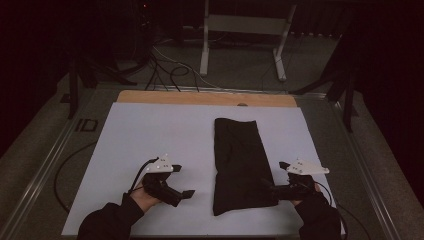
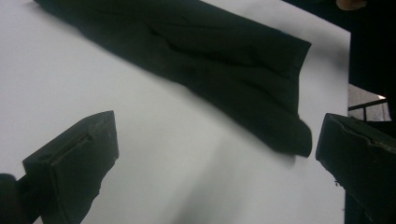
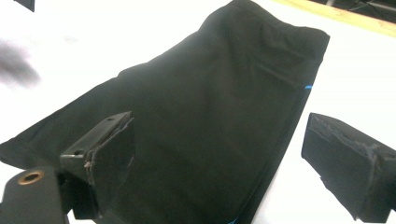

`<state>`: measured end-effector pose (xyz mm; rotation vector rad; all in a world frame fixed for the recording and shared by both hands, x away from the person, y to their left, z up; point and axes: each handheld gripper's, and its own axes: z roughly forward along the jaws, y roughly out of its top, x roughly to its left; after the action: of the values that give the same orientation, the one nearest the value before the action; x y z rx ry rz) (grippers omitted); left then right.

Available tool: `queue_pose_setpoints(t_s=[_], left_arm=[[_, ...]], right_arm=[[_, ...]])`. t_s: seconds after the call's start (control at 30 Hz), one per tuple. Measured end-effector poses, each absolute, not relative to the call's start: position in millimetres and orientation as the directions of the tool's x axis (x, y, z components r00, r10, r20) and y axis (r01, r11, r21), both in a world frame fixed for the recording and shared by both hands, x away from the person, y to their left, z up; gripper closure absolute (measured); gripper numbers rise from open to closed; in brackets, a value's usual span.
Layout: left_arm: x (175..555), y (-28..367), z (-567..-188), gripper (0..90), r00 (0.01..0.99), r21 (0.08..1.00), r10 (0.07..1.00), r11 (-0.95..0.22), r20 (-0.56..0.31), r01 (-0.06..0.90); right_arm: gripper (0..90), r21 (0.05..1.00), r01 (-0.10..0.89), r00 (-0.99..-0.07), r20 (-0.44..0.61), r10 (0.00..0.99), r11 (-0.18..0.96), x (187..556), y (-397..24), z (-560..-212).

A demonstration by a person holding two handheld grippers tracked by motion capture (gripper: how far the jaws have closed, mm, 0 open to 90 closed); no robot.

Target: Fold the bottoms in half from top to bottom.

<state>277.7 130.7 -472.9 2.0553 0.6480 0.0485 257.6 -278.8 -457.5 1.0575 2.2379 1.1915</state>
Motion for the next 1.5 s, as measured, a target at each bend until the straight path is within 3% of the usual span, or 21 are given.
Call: queue_pose_setpoints(t_s=[0.77, 1.5], left_arm=[[316, 118, -442, 0.0, 0.847, 0.807, 0.474, -0.387, -0.241, 0.446], [357, 97, -448, 0.0, 0.808, 0.784, 0.543, -0.389, -0.230, 0.484]], right_arm=[[10.0, 0.849, 0.376, -0.656, -0.039, 0.754, 0.372, 301, -259, -424], [10.0, 0.831, 0.449, -0.610, 0.015, 0.792, 0.330, 363, -255, -431]])
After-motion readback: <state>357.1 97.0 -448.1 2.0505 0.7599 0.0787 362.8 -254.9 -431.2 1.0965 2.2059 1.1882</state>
